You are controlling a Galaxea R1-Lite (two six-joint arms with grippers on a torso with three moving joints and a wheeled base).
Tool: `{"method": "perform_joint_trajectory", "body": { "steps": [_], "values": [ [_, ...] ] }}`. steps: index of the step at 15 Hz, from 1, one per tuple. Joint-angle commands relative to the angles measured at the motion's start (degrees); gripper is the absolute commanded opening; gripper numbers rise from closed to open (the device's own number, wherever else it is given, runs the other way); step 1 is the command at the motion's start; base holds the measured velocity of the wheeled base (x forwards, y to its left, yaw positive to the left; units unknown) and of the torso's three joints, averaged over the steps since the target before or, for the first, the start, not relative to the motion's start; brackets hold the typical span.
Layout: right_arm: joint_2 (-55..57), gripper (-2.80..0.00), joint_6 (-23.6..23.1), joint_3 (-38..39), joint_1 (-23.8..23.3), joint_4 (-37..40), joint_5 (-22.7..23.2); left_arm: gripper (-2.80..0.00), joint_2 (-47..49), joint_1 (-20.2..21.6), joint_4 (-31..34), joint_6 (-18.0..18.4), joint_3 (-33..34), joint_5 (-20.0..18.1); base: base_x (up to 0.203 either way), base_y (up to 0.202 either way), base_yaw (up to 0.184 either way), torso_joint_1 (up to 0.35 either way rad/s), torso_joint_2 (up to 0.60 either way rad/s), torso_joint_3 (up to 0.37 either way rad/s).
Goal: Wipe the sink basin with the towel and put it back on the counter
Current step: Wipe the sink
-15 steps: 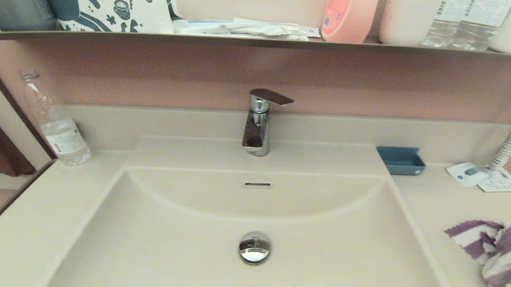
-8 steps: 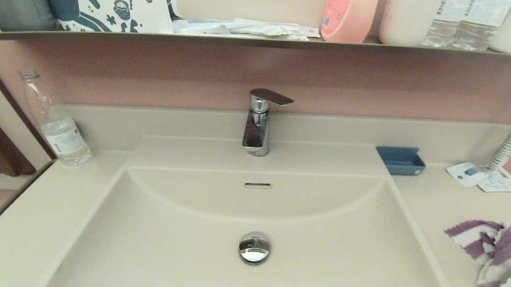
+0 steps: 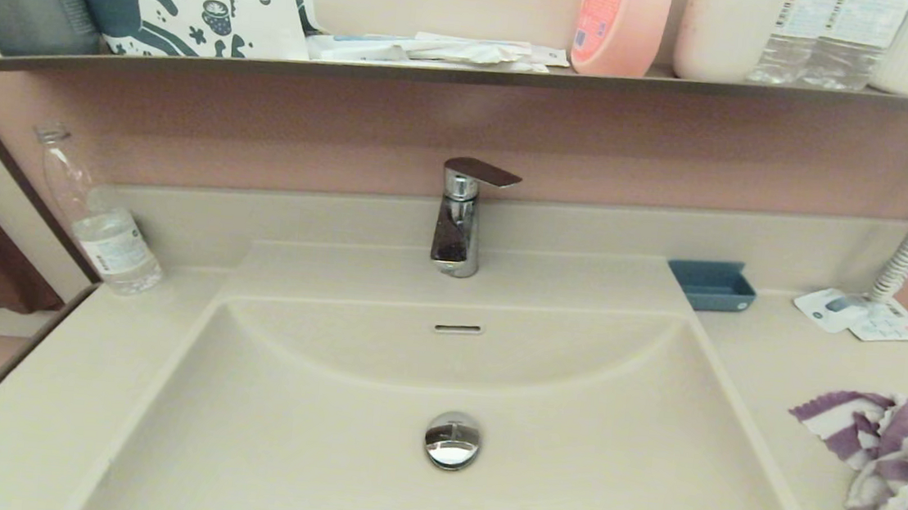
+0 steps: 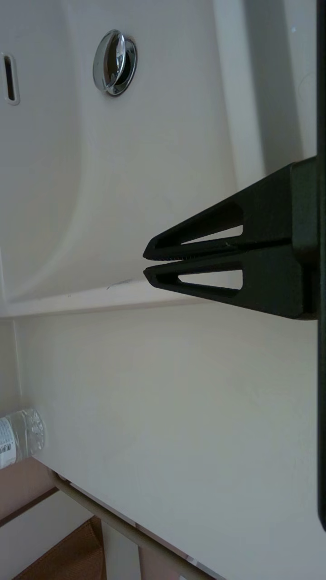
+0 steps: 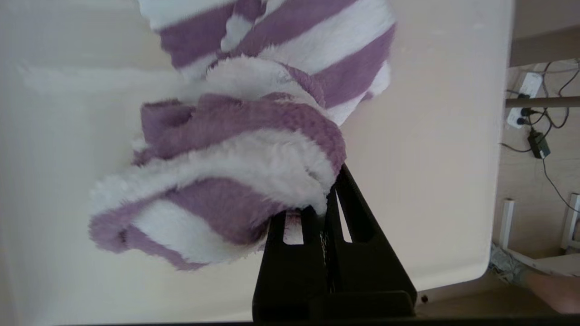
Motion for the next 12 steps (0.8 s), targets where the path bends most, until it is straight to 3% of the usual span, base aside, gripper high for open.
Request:
{"method": "perform_joint_trajectory", "body": {
  "steps": [1,7,12],
  "values": [
    [3.96,-2.80,-1.30,-0.12,-1.79,-0.09,-0.02,-2.80,0.07,0.00,0.02,0.02,0.01,0.00,0.000,0.000,0.000,0.000,0.00,0.000],
    [12.07,-2.80,-4.13,-1.19,-5.42,-4.27,-3.45,-2.80,0.07,0.00,0.02,0.02,0.01,0.00,0.000,0.000,0.000,0.000,0.00,0.000],
    [18.30,-2.80,-3.81,-0.48,-2.65,-6.13,-3.91,-2.80,0.07,0.00,0.02,0.02,0.01,0.00,0.000,0.000,0.000,0.000,0.00,0.000]
  ]
}}
